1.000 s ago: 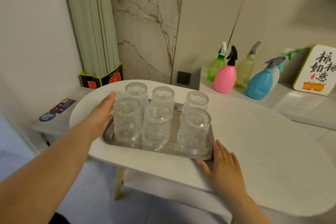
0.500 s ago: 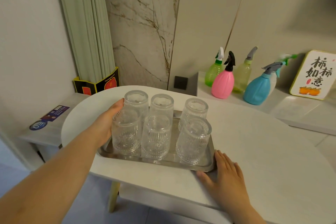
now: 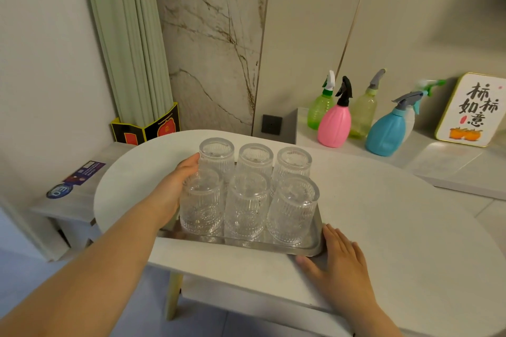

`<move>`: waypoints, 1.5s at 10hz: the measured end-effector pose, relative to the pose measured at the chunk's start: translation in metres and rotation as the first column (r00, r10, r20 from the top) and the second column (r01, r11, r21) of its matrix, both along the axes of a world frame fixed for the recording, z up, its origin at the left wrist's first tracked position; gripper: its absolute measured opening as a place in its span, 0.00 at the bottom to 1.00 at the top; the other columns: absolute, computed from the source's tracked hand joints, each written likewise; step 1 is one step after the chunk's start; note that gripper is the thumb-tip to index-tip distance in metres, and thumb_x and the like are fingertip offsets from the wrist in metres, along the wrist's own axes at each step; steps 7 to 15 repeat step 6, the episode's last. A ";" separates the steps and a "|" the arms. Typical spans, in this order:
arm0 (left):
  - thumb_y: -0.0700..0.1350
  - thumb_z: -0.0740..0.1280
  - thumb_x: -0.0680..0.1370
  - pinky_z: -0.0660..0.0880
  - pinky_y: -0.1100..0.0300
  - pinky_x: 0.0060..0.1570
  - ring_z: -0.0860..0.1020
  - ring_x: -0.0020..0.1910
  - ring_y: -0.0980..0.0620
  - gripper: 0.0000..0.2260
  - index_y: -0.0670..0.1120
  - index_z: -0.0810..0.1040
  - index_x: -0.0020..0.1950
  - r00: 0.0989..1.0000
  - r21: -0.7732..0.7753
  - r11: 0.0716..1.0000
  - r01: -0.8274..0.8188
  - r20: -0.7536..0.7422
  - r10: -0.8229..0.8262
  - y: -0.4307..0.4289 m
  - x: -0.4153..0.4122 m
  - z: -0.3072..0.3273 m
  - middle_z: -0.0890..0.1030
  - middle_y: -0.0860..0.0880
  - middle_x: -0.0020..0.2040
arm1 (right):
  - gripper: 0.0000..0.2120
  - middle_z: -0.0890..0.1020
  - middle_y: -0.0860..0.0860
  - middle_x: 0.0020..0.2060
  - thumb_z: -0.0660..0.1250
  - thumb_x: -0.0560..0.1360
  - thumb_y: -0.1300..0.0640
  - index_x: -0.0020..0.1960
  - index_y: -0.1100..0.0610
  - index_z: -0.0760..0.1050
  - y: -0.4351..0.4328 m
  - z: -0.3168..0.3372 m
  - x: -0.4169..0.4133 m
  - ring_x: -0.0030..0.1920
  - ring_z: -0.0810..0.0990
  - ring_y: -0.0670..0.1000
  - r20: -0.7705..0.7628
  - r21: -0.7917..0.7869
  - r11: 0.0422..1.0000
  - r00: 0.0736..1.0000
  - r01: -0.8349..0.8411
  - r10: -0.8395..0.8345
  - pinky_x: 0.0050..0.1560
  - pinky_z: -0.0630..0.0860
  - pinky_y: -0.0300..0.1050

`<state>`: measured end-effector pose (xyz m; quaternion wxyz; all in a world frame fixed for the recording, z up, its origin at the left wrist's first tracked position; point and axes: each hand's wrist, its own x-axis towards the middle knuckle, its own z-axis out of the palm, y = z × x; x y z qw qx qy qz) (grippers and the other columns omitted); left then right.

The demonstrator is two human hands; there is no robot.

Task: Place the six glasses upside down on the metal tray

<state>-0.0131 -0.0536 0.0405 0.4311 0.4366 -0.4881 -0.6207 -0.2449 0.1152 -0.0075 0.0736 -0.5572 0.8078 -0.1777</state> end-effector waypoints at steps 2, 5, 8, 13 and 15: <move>0.53 0.56 0.78 0.57 0.45 0.71 0.66 0.68 0.47 0.14 0.55 0.70 0.62 0.998 0.004 0.998 -0.057 -0.009 0.057 0.008 0.000 -0.001 0.70 0.51 0.66 | 0.39 0.58 0.48 0.73 0.58 0.68 0.34 0.71 0.55 0.51 0.001 0.001 0.000 0.73 0.52 0.46 -0.001 0.000 1.000 1.000 -0.005 0.005 0.73 0.46 0.47; 0.62 0.50 0.76 0.55 0.45 0.72 0.64 0.69 0.47 0.18 0.60 0.68 0.63 0.993 -0.022 0.999 -0.041 0.109 0.043 0.028 0.002 0.003 0.67 0.48 0.71 | 0.39 0.59 0.49 0.73 0.58 0.68 0.34 0.70 0.56 0.53 0.003 0.006 0.003 0.73 0.53 0.47 0.023 0.003 1.000 1.000 -0.002 0.002 0.73 0.47 0.48; 0.56 0.47 0.79 0.58 0.57 0.65 0.63 0.70 0.46 0.18 0.57 0.65 0.66 0.950 -0.105 0.972 -0.208 0.216 0.226 0.040 0.004 0.000 0.68 0.50 0.68 | 0.39 0.60 0.49 0.73 0.59 0.68 0.35 0.70 0.55 0.53 0.002 0.005 0.002 0.73 0.53 0.47 0.001 0.012 1.000 1.000 0.004 -0.004 0.73 0.47 0.48; 0.56 0.47 0.79 0.58 0.57 0.65 0.63 0.70 0.46 0.18 0.57 0.65 0.66 0.950 -0.105 0.972 -0.208 0.216 0.226 0.040 0.004 0.000 0.68 0.50 0.68 | 0.39 0.60 0.49 0.73 0.59 0.68 0.35 0.70 0.55 0.53 0.002 0.005 0.002 0.73 0.53 0.47 0.001 0.012 1.000 1.000 0.004 -0.004 0.73 0.47 0.48; 0.56 0.47 0.79 0.58 0.57 0.65 0.63 0.70 0.46 0.18 0.57 0.65 0.66 0.950 -0.105 0.972 -0.208 0.216 0.226 0.040 0.004 0.000 0.68 0.50 0.68 | 0.39 0.60 0.49 0.73 0.59 0.68 0.35 0.70 0.55 0.53 0.002 0.005 0.002 0.73 0.53 0.47 0.001 0.012 1.000 1.000 0.004 -0.004 0.73 0.47 0.48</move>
